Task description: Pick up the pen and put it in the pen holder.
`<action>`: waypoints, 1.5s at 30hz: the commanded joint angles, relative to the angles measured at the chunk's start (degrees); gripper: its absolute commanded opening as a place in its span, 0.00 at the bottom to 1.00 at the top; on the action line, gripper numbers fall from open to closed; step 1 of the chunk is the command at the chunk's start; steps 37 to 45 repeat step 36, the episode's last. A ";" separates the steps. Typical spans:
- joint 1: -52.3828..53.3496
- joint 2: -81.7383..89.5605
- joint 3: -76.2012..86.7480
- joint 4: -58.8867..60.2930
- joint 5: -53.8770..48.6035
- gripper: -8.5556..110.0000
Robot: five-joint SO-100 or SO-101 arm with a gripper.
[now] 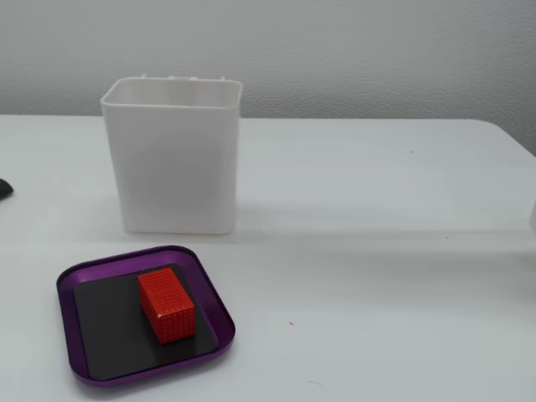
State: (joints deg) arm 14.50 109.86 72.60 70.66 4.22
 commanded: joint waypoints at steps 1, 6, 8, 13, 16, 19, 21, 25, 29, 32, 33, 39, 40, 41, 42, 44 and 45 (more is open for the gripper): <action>0.44 -7.47 -5.71 -1.41 2.29 0.07; 0.44 -18.46 -13.01 -1.41 4.66 0.07; 0.97 -22.32 -16.70 -1.23 6.15 0.07; 0.62 -29.79 -25.49 -0.44 8.53 0.07; 0.44 -32.52 -29.27 1.14 10.11 0.07; 0.35 -34.37 -31.03 1.58 11.87 0.07; 0.09 -34.98 -30.76 1.58 12.30 0.07; -2.29 -34.89 -30.50 1.41 12.92 0.07; -5.89 -35.33 -30.41 1.14 14.59 0.07; -7.65 -35.33 -30.41 0.88 14.59 0.07; -7.56 -35.33 -30.41 0.88 14.59 0.07; -7.47 -35.33 -30.23 0.88 14.85 0.07; -7.47 -35.33 -30.23 0.88 14.85 0.07; -7.47 -35.33 -30.23 0.88 14.85 0.07; -7.47 -35.33 -30.23 0.88 14.85 0.07; -7.47 -35.33 -30.23 0.88 14.85 0.07; -7.47 -35.33 -30.23 0.88 14.85 0.07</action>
